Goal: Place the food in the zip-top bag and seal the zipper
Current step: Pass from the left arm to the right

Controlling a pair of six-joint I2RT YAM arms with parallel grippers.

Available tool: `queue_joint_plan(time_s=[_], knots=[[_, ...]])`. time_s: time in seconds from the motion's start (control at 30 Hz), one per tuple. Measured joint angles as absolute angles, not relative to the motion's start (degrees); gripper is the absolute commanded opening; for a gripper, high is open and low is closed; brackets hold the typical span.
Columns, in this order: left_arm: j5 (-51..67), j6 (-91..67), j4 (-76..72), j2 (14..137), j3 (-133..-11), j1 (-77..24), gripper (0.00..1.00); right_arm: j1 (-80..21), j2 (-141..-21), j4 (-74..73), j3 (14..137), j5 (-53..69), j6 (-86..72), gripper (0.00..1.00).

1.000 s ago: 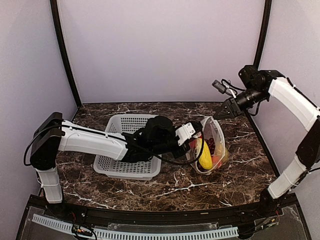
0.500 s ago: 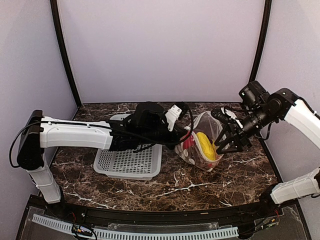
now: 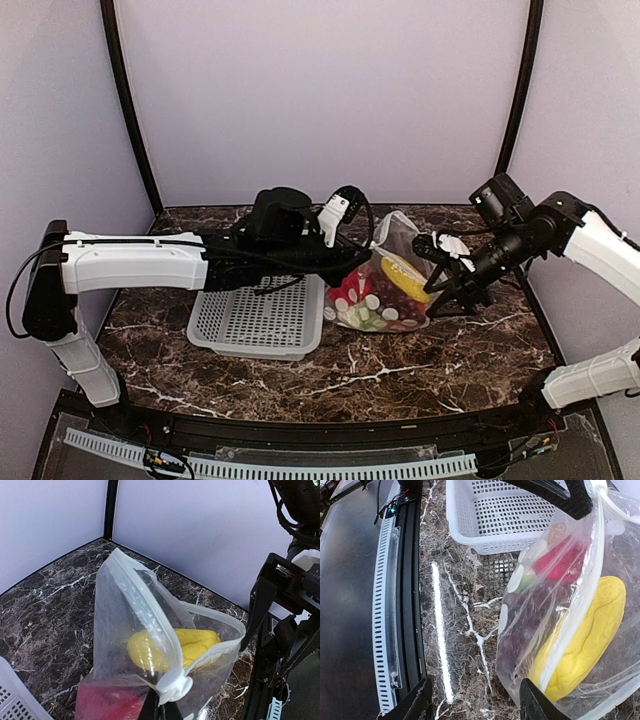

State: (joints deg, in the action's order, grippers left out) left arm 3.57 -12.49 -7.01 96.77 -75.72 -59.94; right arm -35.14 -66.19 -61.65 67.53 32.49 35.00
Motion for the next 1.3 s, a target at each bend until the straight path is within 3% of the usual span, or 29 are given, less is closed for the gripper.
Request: queue_joint_plan(time_s=[0.33, 0.57, 0.93, 1.13, 1.2, 1.27, 1.3], knots=[[5.7, -12.3, -6.7, 96.6, -75.1, -59.9, 0.01, -35.7, -69.5, -57.9, 69.5, 27.7, 34.7, 0.51], [8.3, -11.6, -7.2, 96.1, -73.7, -59.9, 0.01, -35.8, -68.1, -57.0, 74.2, 25.0, 36.9, 0.58], [9.5, -11.0, -7.6, 95.2, -72.3, -59.9, 0.01, -35.8, -73.5, -59.2, 73.8, 24.2, 37.8, 0.47], [9.5, -10.3, -7.6, 94.9, -72.2, -59.9, 0.01, -35.9, -72.8, -60.7, 73.4, 24.7, 38.5, 0.35], [9.5, -10.1, -7.7, 94.7, -71.9, -59.9, 0.01, -35.9, -72.5, -60.6, 72.5, 24.9, 38.8, 0.22], [9.5, -9.8, -7.8, 94.6, -71.4, -59.9, 0.01, -35.9, -72.6, -60.8, 71.7, 25.3, 38.5, 0.03], [9.5, -9.7, -8.1, 94.5, -71.2, -59.9, 0.06, -35.9, -72.9, -60.9, 71.7, 25.5, 38.5, 0.00]])
